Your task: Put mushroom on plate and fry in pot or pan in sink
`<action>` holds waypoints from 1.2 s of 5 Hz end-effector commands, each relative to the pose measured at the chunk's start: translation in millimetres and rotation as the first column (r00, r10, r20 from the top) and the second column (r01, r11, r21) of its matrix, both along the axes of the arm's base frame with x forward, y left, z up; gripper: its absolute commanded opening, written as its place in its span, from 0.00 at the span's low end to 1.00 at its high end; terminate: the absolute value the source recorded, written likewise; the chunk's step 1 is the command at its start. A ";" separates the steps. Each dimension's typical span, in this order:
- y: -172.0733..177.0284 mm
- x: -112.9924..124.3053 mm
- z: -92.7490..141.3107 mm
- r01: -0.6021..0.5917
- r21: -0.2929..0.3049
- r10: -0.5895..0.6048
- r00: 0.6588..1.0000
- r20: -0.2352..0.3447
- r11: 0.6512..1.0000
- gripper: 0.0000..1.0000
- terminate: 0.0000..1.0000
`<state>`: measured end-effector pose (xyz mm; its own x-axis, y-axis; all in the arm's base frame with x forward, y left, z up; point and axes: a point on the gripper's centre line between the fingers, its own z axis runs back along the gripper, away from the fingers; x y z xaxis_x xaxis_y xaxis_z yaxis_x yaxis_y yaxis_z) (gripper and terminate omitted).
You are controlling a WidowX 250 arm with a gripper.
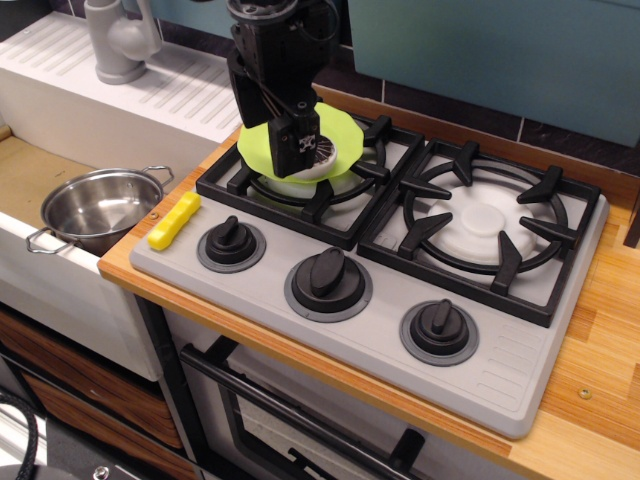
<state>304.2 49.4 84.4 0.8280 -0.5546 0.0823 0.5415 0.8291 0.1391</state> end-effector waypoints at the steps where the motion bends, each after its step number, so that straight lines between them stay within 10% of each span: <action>1: -1.6 10.8 29.7 0.007 0.018 -0.009 0.996 0.094 1.000 1.00 0.00; 3: -1.6 10.8 29.7 0.007 0.018 -0.009 0.996 0.094 1.000 1.00 0.00; 6: 47.6 -34.4 18.0 -0.165 0.090 0.134 0.951 0.280 0.982 1.00 0.00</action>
<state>263.9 95.5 84.8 0.8704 -0.4341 0.2323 0.3527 0.8789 0.3210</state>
